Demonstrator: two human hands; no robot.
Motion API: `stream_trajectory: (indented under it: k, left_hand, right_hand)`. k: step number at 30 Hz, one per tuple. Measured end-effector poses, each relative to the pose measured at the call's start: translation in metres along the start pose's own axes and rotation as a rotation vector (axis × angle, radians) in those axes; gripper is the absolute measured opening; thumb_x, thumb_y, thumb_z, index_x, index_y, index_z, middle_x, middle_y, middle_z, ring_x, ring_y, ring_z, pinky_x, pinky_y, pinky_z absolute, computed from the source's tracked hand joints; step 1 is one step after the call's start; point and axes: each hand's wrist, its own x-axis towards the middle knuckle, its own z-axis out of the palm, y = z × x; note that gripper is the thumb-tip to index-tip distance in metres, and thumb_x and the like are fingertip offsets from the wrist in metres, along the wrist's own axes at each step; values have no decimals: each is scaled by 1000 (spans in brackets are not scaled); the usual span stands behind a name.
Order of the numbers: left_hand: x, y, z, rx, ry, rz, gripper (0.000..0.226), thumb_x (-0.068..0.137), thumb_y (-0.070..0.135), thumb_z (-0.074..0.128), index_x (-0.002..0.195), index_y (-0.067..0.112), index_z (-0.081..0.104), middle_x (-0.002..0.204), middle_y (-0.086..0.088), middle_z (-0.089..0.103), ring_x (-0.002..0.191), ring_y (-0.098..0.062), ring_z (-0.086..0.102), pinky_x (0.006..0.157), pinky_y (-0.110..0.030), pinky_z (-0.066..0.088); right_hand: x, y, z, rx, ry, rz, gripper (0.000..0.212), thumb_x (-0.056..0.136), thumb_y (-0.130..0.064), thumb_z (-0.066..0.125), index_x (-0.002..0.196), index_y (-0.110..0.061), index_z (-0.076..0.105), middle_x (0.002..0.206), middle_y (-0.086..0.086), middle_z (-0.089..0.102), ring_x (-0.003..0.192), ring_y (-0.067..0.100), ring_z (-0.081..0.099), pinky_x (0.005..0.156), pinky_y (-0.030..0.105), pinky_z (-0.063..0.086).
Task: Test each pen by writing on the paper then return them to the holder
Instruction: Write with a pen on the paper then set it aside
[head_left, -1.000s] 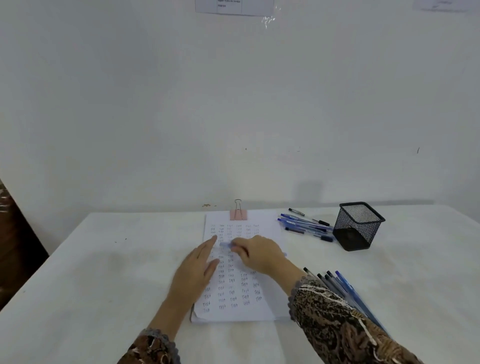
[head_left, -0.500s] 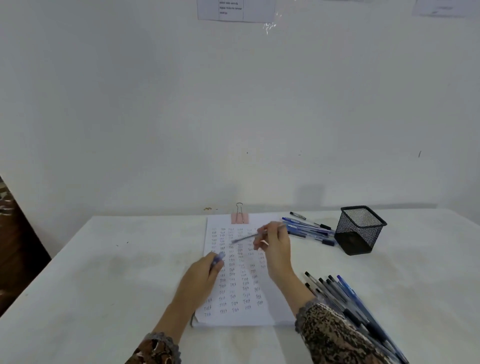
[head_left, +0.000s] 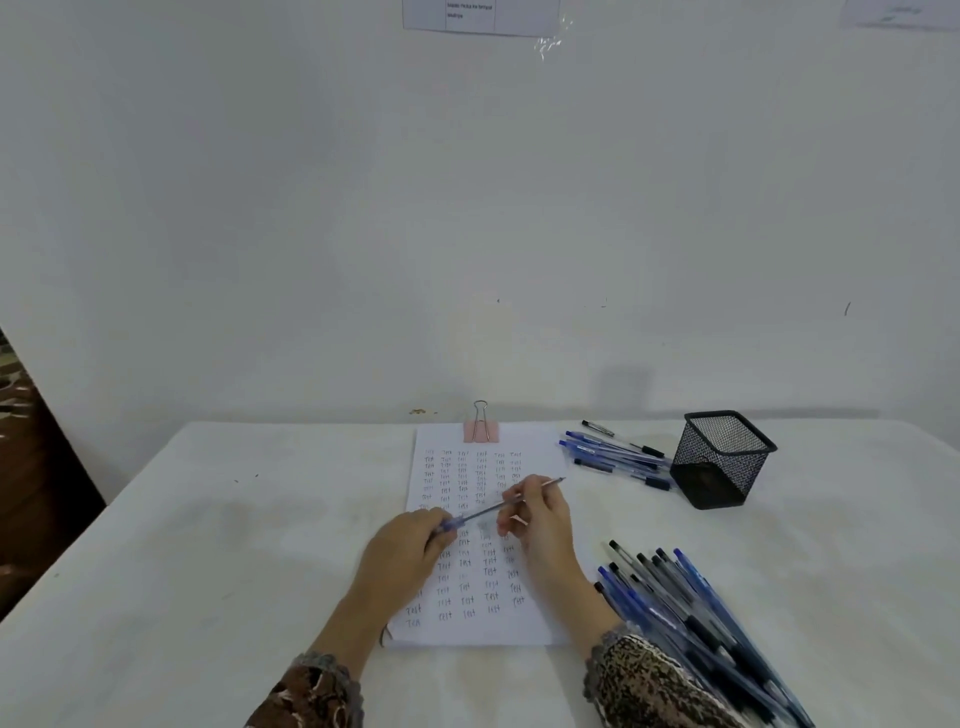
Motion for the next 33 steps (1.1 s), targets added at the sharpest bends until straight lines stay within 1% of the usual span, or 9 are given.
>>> stream_trajectory:
  k: [10,14,17,19,20,22,24,27,33]
  left_hand:
    - [-3,4,-3,9,42,18,21,94,39,45,98,26,60,77,14,58,72,-5,54,58,-12,34]
    - [-6,2,-9,-79,141,25,29,88,50,47,88,26,62,67,21,52,64,1,50,58,-11,34]
    - [-6,1,-9,-106,229,28,48,79,62,36,94,27,65,76,25,52,70,5,50,67,-15,40]
    - [-6,2,-7,-74,236,36,54,78,62,36,107,25,63,85,21,54,76,1,52,77,-25,44]
    - [-5,0,-6,-61,237,21,58,80,62,34,116,24,59,93,18,56,85,-3,54,84,-29,44]
    - [-3,-4,-4,-71,248,-77,61,87,57,31,134,20,44,121,7,55,112,-11,51,100,-36,39]
    - [-1,-8,-3,-87,213,-200,55,95,43,33,144,16,28,145,-1,38,135,-16,31,114,-39,23]
    - [3,-9,0,66,24,-254,51,99,30,27,147,15,17,153,-1,21,143,-15,13,118,-35,4]
    - [4,-11,2,154,-33,-247,50,99,30,25,147,16,20,153,2,22,143,-14,13,118,-36,6]
  right_hand:
    - [-2,-4,-2,-142,-298,119,23,99,-12,40,87,0,55,69,11,56,60,17,58,56,25,51]
    - [7,-38,-12,-313,-388,147,6,86,-6,63,84,-3,67,71,7,61,64,17,58,62,22,51]
    - [9,-70,-14,-1054,-520,30,11,78,-20,74,89,-19,70,79,-5,67,74,9,57,74,22,45]
    - [9,-78,-9,-1679,-578,-118,16,88,-29,62,103,-28,67,96,-11,67,95,9,49,91,32,32]
    - [10,-78,-8,-1784,-530,-177,18,92,-27,54,105,-30,65,102,-12,67,99,11,44,94,36,25]
    - [13,-77,-8,-1583,-320,-201,20,96,-21,45,101,-27,63,97,-10,68,91,8,46,85,33,26]
    - [15,-70,-11,-927,-150,-85,12,97,-15,46,98,-16,57,86,-2,69,66,2,51,69,22,36]
    - [17,-48,-19,-100,-70,122,9,94,2,46,88,-3,48,80,14,62,48,9,55,50,20,49]
    - [15,-21,-36,-251,25,8,31,83,15,54,71,-12,45,56,8,46,38,10,48,38,17,36]
